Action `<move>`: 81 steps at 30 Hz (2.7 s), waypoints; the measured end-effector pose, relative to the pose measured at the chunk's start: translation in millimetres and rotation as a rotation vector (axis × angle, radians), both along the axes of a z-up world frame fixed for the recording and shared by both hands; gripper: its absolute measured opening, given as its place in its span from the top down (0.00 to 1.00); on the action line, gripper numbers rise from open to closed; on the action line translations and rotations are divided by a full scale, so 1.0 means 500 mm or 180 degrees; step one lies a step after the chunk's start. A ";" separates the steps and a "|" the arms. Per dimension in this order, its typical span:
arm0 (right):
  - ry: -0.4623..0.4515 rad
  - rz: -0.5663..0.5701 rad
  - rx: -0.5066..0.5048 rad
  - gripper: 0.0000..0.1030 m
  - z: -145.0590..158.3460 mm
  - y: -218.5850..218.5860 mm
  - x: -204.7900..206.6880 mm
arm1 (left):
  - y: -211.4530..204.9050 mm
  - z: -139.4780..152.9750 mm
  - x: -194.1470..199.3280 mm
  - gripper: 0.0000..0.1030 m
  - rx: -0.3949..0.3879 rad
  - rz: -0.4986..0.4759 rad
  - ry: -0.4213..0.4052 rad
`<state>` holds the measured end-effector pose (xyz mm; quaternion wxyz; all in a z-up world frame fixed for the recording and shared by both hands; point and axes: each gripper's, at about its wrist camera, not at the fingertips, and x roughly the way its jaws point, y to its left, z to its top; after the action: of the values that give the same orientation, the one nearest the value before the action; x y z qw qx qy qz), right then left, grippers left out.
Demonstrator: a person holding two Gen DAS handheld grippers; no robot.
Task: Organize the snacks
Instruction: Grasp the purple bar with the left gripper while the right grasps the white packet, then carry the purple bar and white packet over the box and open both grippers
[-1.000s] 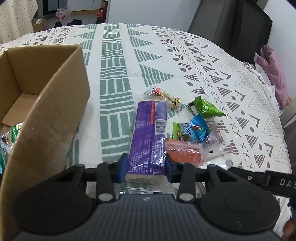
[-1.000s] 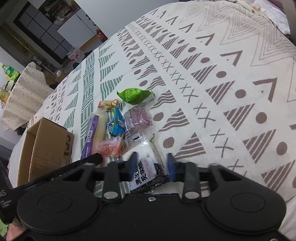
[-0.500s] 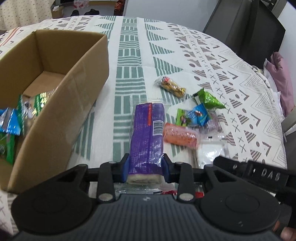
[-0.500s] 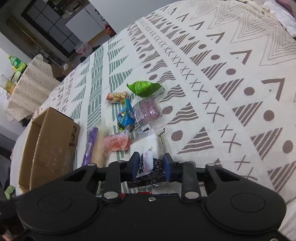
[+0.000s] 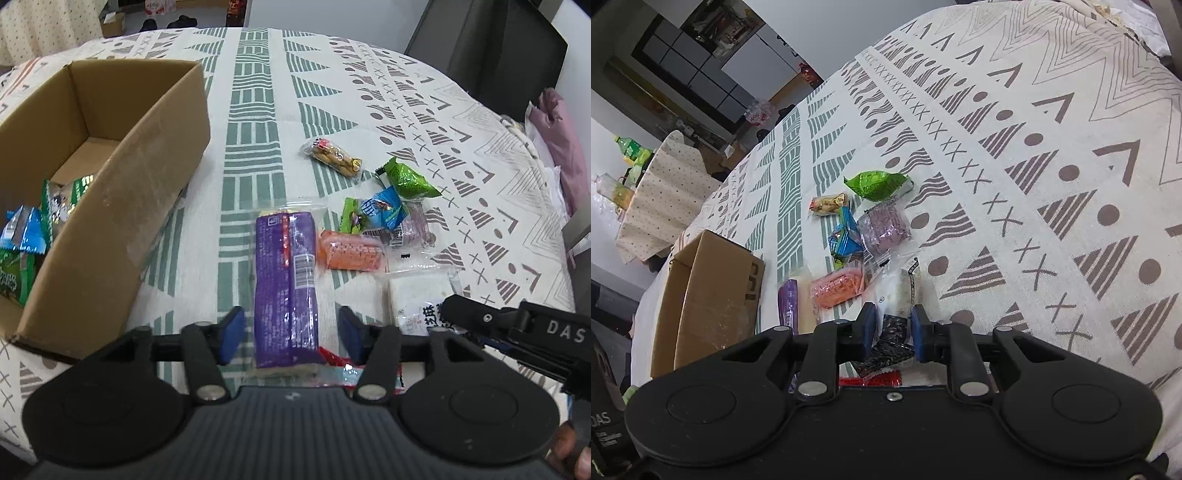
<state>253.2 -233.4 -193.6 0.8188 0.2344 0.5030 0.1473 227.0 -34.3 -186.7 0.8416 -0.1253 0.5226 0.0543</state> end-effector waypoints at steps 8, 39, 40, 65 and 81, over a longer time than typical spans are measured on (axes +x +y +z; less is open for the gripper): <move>-0.0032 -0.0033 -0.0003 0.82 -0.002 0.001 0.007 | 0.007 -0.045 0.022 0.48 0.0077 0.0091 0.0139; -0.0585 0.0160 0.0555 0.85 0.100 0.022 -0.022 | 0.033 0.130 -0.047 0.71 0.0192 0.0180 -0.0367; -0.0605 0.0169 0.0570 0.85 0.104 0.025 -0.022 | 0.036 0.137 -0.049 0.71 0.0198 0.0191 -0.0386; -0.1055 0.0293 0.0558 0.86 0.207 0.143 -0.037 | 0.163 0.237 -0.098 0.71 0.0141 0.0332 -0.0714; -0.1143 0.0447 0.0501 0.86 0.244 0.270 -0.022 | 0.269 0.232 -0.076 0.71 -0.0032 0.0409 -0.0772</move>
<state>242.3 -98.3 -71.7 0.8621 0.2320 0.3511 0.2822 189.1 100.1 -70.8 0.8927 -0.1683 0.4082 0.0899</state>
